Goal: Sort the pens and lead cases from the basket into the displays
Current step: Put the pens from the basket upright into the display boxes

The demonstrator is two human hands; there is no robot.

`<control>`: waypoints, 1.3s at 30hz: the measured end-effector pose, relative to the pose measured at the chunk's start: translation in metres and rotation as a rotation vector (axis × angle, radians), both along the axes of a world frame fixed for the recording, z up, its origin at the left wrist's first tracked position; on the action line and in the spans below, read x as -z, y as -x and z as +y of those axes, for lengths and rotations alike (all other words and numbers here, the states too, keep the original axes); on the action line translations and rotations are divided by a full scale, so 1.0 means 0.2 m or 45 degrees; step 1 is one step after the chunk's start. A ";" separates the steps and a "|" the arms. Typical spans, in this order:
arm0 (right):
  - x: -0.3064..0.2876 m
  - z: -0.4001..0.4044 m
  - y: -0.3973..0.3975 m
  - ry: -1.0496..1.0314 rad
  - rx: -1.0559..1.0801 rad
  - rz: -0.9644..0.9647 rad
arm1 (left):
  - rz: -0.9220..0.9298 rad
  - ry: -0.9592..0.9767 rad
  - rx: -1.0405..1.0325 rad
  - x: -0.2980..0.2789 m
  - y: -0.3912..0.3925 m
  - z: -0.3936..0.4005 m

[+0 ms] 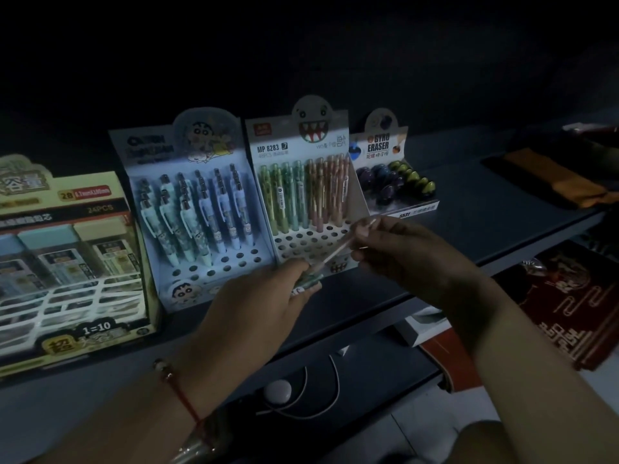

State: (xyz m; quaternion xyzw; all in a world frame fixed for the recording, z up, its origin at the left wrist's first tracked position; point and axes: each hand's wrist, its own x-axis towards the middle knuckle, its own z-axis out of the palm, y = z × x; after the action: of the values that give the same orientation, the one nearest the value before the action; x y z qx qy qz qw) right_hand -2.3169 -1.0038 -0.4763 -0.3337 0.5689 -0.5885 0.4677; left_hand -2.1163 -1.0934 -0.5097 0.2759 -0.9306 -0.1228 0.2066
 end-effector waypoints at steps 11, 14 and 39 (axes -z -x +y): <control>0.00 -0.04 0.07 0.265 0.572 -0.052 | 0.070 -0.134 0.037 -0.01 -0.02 0.02; 0.01 -0.04 0.08 0.311 0.741 0.138 | 0.086 -0.100 0.043 -0.01 -0.02 0.02; 0.13 -0.31 0.08 0.357 0.744 0.832 | 0.084 -0.093 0.038 -0.01 -0.01 -0.01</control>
State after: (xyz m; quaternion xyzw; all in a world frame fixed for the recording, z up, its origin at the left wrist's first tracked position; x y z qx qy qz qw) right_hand -2.3335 -1.0657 -0.5026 -0.3874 0.6716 -0.6309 0.0284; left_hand -2.1146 -1.0964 -0.5078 0.2652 -0.9223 -0.1688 0.2250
